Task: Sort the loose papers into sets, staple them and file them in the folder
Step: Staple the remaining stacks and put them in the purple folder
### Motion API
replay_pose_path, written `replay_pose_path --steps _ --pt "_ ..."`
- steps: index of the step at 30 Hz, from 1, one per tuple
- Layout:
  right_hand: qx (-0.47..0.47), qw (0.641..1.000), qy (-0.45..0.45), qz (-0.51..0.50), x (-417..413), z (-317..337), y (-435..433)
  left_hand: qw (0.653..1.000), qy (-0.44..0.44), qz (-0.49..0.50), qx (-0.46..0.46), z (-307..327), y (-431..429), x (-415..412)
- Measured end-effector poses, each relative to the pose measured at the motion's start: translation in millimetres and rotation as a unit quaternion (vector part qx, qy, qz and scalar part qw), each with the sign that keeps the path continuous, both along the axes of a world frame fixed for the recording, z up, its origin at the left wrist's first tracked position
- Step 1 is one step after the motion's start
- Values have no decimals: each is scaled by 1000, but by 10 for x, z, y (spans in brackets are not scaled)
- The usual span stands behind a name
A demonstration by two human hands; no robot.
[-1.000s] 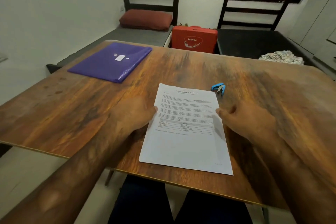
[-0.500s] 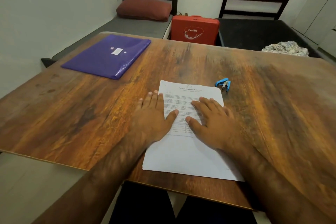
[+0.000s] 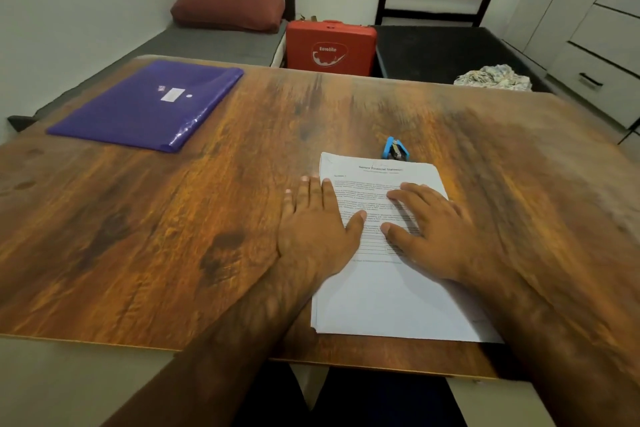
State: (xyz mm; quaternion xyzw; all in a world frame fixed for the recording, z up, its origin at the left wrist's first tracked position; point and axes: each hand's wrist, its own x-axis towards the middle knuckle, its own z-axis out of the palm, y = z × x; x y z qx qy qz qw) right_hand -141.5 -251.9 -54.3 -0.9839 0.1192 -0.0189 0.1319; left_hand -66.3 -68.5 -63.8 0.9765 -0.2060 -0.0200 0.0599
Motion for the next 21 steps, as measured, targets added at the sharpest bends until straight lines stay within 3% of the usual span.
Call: replay_pose_path --steps 11,16,21 --pt "-4 999 -22 -44 -11 180 -151 998 20 -16 -64 23 -296 -69" --pt "47 983 -111 -142 529 235 -137 992 -26 1 -124 111 -326 51" --pt "38 965 -76 -247 1103 159 -82 982 -55 8 -178 261 -568 276"
